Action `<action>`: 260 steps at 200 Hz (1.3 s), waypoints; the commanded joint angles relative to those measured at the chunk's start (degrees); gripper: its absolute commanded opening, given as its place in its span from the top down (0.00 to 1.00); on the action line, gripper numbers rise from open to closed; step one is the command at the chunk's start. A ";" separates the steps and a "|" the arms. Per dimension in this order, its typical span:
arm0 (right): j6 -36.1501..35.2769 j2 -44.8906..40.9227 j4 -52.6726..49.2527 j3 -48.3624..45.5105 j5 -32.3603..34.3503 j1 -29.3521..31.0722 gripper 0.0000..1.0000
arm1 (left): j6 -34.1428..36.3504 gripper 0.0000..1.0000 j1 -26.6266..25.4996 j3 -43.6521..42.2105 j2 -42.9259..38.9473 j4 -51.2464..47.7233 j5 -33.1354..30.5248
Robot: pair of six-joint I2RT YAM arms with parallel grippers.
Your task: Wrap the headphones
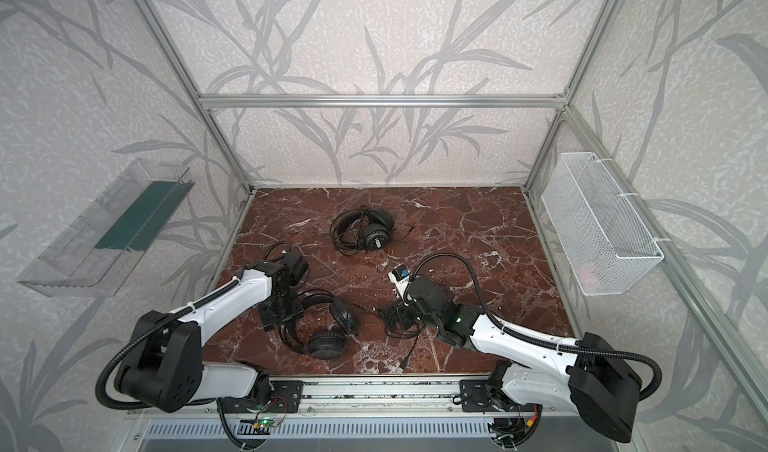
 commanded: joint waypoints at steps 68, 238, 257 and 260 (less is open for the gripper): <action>-1.09 -0.56 1.94 -0.13 0.25 1.25 0.01 | 2.55 0.64 -0.18 -0.52 3.07 7.00 4.09; -2.41 1.58 2.32 0.22 1.61 2.16 0.01 | 3.84 0.58 -0.62 -1.28 4.06 12.97 8.91; -2.42 1.58 2.32 0.24 1.43 2.27 0.01 | 3.84 0.58 -0.62 -1.16 4.08 12.55 7.32; -2.42 1.58 2.45 0.24 1.43 2.27 0.01 | 3.77 0.58 -0.62 -1.29 4.21 12.68 7.12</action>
